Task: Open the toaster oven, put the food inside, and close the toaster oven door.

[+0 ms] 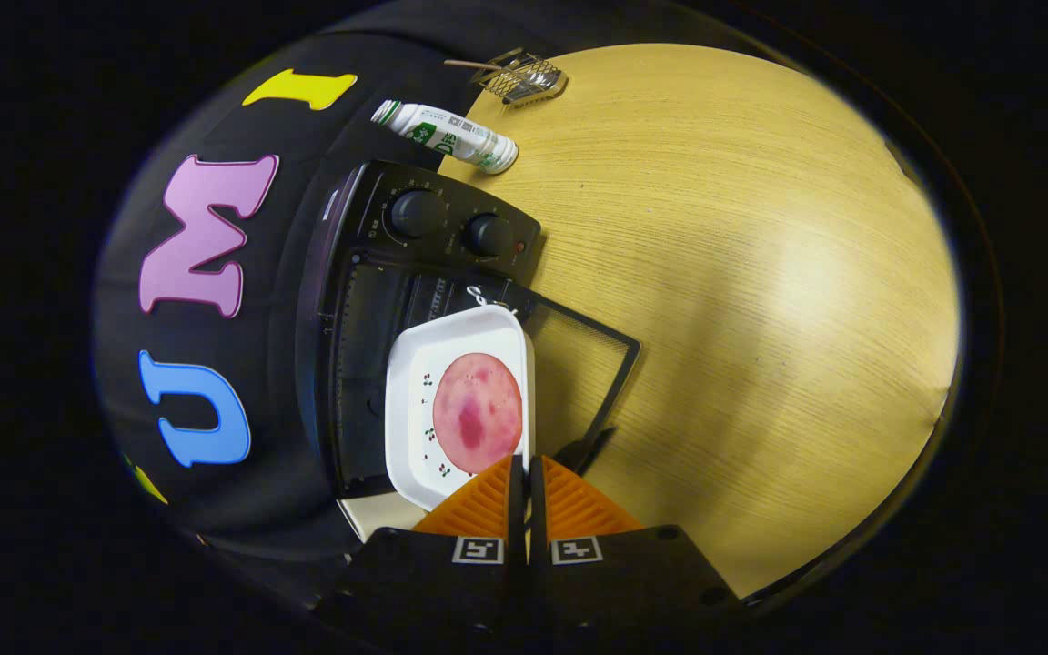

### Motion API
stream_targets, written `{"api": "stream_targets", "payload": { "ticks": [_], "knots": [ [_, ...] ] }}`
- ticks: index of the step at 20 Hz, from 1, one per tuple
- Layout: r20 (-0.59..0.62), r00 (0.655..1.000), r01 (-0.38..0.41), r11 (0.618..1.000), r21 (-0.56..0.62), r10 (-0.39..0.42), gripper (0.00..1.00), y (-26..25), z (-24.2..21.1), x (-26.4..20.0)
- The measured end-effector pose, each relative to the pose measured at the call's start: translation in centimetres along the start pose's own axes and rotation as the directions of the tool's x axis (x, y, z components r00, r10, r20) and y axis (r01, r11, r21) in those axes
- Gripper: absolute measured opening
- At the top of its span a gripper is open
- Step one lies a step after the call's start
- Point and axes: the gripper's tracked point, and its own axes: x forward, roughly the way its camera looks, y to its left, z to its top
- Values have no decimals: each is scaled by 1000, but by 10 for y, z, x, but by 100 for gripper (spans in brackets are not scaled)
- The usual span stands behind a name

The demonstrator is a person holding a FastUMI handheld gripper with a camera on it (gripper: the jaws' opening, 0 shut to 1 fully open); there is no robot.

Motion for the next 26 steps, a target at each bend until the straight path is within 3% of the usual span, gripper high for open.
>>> {"api": "stream_targets", "payload": {
  "ticks": [4,8,14,17,20,22,26],
  "knots": [
    [61,998,28,997,72,-32,5,26,-2,32],
    [136,991,-13,987,163,-10,5,56,3,60],
    [148,988,13,983,184,-41,5,69,-3,82],
    [151,989,-18,982,188,-10,6,75,-5,86],
    [114,993,-58,978,201,36,13,85,-10,85],
    [81,995,-77,976,202,61,27,93,-16,77],
    [41,995,-96,983,157,91,88,92,-20,55]
  ]
}}
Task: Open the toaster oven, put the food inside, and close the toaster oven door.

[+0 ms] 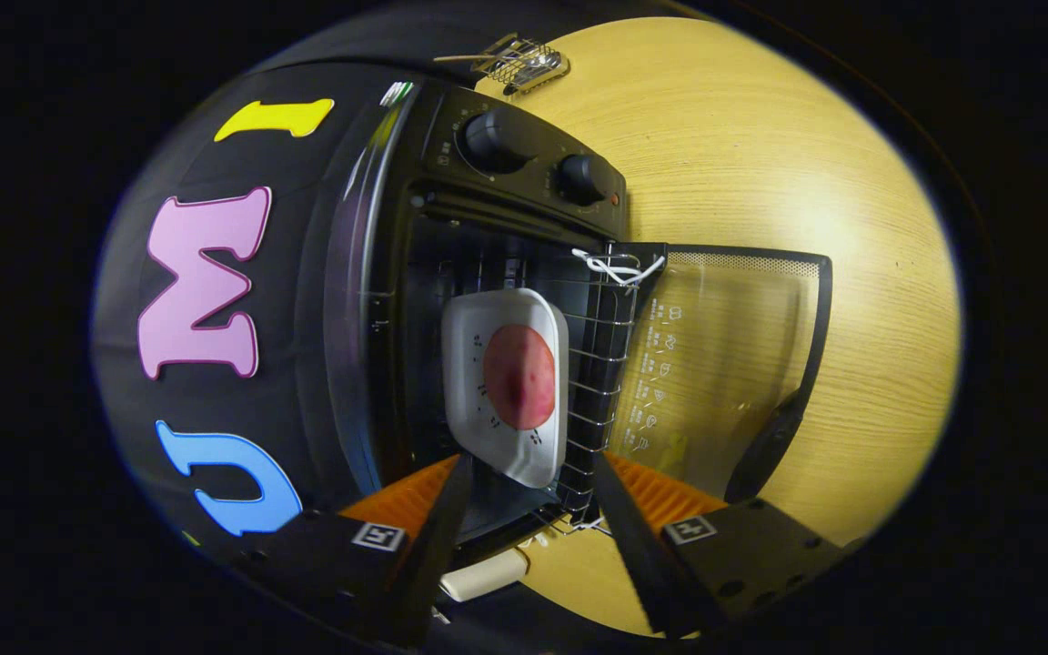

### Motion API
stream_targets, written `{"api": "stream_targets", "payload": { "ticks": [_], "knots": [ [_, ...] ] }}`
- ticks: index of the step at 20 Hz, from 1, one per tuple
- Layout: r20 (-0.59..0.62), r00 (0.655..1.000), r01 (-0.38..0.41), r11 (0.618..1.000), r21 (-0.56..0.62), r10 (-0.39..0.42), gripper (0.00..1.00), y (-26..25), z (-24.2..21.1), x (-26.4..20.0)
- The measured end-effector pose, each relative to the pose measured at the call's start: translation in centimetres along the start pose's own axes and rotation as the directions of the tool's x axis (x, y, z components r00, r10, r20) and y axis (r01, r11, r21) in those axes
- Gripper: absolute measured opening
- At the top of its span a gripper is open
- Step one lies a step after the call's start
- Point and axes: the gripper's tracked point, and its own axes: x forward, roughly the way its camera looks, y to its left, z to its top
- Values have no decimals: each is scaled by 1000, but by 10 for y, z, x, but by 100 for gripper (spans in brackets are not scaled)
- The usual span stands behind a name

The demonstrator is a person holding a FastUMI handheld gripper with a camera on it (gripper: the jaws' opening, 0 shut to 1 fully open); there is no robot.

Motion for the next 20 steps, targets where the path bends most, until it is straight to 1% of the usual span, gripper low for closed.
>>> {"api": "stream_targets", "payload": {
  "ticks": [1,2,3,4,5,6,7,8,9,10,11,12,13,15,18,19,20],
  "knots": [
    [-20,1000,-5,1000,-5,5,98,0,-2,-4],
    [-42,999,1,1000,-19,-2,98,-1,-4,-13],
    [-82,996,17,998,-58,-22,99,-5,-8,-21],
    [-109,994,13,994,-113,-25,99,-6,-11,-31],
    [-134,991,6,983,-186,-31,99,-9,-15,-40],
    [-158,986,0,962,-274,-45,99,-13,-17,-51],
    [-174,983,-4,929,-370,-65,98,-21,-20,-61],
    [-179,979,1,880,-475,-98,99,-29,-21,-72],
    [-162,977,19,815,-579,-138,98,-40,-19,-82],
    [-149,972,31,731,-682,-180,99,-52,-18,-89],
    [-131,966,42,636,-770,-222,98,-64,-17,-96],
    [-113,957,54,546,-836,-268,99,-77,-17,-101],
    [-104,941,63,471,-880,-321,99,-92,-20,-106],
    [-112,912,47,370,-928,-395,99,-120,-30,-104],
    [-33,887,75,215,-974,-461,99,-151,-26,-89],
    [-16,879,84,188,-978,-476,99,-160,-25,-82],
    [-7,879,91,182,-979,-477,100,-166,-26,-72]
  ]
}}
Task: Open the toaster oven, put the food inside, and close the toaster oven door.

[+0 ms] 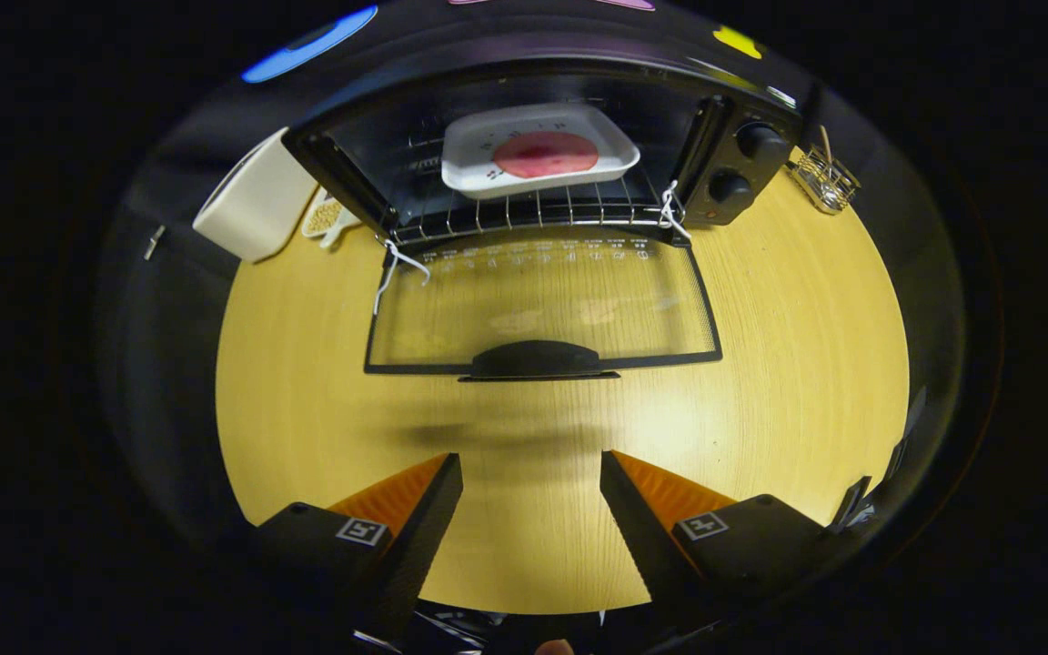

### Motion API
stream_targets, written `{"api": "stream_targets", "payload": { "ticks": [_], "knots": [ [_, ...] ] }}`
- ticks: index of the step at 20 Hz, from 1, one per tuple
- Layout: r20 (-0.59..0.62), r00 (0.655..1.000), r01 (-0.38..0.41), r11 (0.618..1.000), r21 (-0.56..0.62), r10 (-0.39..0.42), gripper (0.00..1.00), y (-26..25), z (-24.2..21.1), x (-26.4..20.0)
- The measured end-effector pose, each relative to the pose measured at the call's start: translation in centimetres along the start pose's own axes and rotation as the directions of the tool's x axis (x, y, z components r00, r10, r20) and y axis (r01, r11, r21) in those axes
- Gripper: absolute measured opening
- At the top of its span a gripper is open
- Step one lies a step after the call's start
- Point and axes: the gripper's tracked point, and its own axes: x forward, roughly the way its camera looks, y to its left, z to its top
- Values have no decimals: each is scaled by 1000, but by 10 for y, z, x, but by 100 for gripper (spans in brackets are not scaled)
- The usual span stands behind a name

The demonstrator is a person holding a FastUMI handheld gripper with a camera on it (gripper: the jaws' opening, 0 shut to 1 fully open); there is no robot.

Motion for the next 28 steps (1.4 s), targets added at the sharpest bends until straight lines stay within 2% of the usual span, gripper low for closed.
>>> {"api": "stream_targets", "payload": {
  "ticks": [5,8,13,22,28],
  "knots": [
    [30,998,49,999,20,-49,100,-3,12,37],
    [83,992,89,996,18,-90,100,-11,24,47],
    [181,978,103,995,-10,-100,100,-12,34,49],
    [339,938,79,997,-14,-70,99,-8,42,11],
    [479,876,97,993,-71,-52,99,-9,71,-34]
  ]
}}
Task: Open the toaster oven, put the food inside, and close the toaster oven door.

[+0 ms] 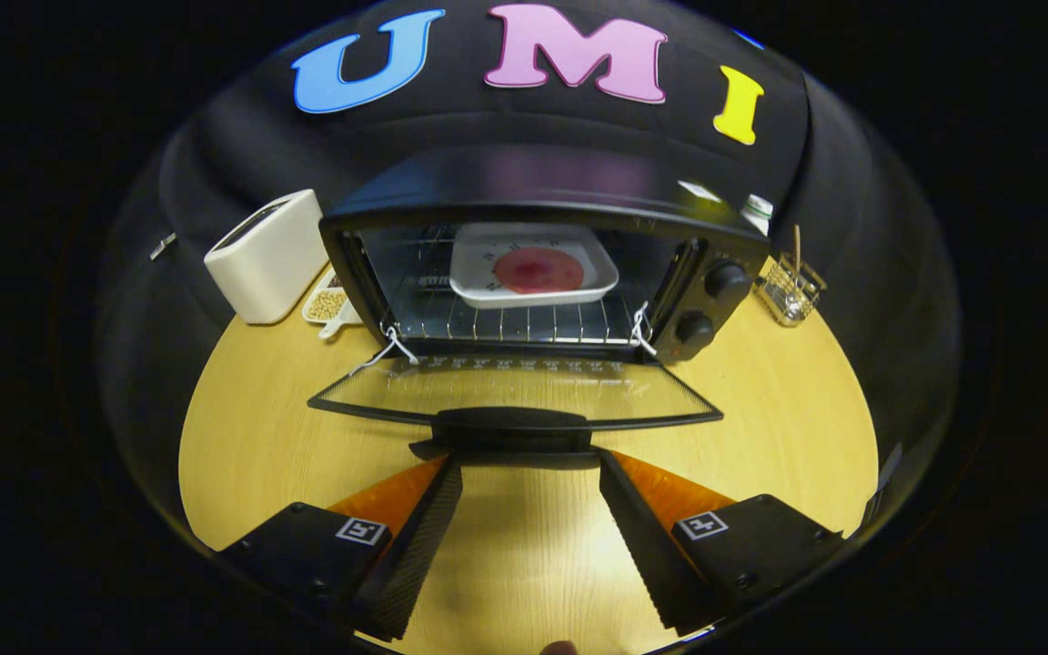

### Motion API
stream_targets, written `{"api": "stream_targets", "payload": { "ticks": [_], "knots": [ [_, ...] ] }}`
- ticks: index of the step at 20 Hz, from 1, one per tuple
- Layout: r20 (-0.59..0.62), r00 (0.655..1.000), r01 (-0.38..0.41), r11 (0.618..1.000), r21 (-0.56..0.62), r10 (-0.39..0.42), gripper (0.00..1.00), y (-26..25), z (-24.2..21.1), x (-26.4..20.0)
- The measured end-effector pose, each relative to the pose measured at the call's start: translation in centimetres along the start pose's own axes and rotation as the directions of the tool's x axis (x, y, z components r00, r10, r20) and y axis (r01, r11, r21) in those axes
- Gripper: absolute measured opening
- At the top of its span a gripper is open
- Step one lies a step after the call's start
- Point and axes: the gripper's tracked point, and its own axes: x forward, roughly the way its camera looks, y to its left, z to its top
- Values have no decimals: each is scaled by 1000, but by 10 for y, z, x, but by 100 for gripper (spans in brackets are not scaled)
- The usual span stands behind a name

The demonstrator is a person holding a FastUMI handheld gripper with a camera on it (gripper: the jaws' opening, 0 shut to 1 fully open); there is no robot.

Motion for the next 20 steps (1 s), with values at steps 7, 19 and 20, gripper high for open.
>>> {"api": "stream_targets", "payload": {
  "ticks": [7,19,20],
  "knots": [
    [-44,998,-36,999,22,37,99,6,10,2],
    [-290,957,21,997,71,0,99,12,-78,64],
    [-280,960,21,998,66,-1,99,11,-76,62]
  ]
}}
